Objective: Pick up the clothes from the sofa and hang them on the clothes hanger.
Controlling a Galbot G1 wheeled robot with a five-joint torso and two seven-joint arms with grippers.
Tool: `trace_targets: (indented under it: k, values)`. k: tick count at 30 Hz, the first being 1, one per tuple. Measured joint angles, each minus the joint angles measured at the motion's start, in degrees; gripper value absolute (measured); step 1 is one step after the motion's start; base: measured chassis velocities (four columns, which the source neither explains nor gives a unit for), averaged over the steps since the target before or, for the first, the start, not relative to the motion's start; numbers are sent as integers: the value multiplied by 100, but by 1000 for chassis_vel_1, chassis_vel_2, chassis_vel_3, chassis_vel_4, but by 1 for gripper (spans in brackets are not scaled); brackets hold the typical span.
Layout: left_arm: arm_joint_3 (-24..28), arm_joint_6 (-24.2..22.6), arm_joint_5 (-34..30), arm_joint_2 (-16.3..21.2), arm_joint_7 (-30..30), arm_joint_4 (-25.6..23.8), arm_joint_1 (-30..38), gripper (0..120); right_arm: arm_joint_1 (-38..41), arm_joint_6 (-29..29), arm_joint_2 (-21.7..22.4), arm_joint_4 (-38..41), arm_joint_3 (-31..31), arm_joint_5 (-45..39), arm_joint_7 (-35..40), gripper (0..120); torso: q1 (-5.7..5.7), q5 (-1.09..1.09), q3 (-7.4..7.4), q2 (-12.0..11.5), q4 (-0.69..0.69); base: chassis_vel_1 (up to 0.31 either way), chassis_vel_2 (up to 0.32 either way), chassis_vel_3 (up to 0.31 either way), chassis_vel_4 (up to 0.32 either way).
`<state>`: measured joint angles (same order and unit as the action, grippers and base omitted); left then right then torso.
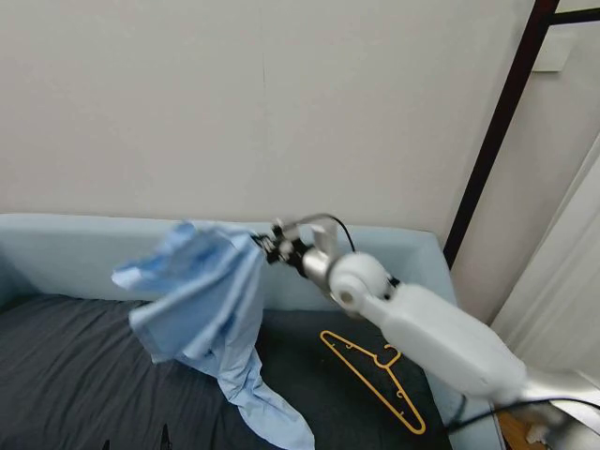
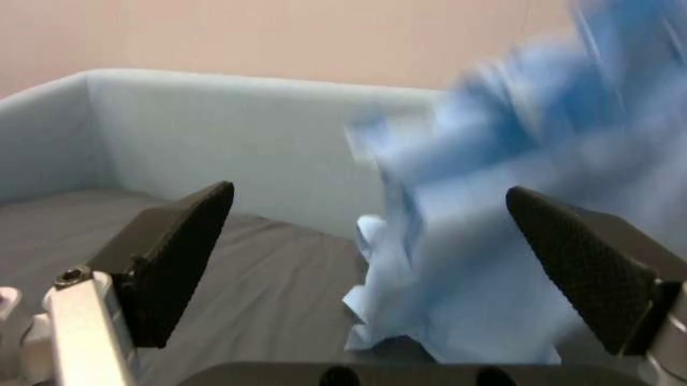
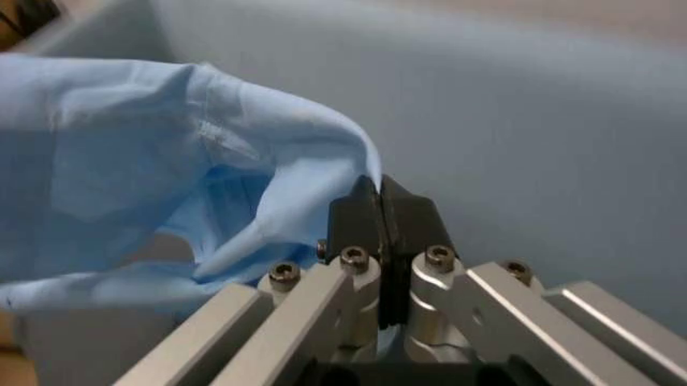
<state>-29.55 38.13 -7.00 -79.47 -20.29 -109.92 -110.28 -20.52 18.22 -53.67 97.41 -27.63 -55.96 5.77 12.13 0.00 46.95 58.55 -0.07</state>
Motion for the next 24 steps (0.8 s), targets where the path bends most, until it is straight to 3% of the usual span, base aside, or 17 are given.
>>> trace_targets:
  k: [2, 3, 7, 13, 17, 24]
  values:
    - [32, -25, 28, -14, 6, 43, 37, 100, -1302, -236, 477, -21, 310, 719, -213, 0, 0, 4, 1, -1, -5, 0, 0, 0, 0]
    - [32, -25, 28, -14, 6, 43, 37, 100, -1302, -236, 477, -21, 310, 719, -213, 0, 0, 4, 1, -1, -5, 0, 0, 0, 0]
    - [83, -44, 107, -46, 10, 95, 55, 100, -2910, -389, 734, -363, 1171, 1299, -295, 0, -1, 4, 0, 0, -1, 0, 0, 0, 0]
    - [144, -16, 192, -46, 11, 158, 59, 100, -3449, -424, 1104, -696, 1946, 1191, -358, 0, -1, -2, 0, 0, 0, 0, 0, 0, 0]
    - [185, 18, 253, -51, 12, 190, 55, 100, -3497, -438, 1219, -896, 2149, 1218, -467, 0, -1, -3, 0, 0, 1, 0, 0, 0, 0]
    - [218, 33, 355, -49, 15, 196, 18, 100, -3353, -612, 958, -1462, 2248, 1782, -495, 2, 0, -1, 1, 0, 2, 0, 0, 0, 0]
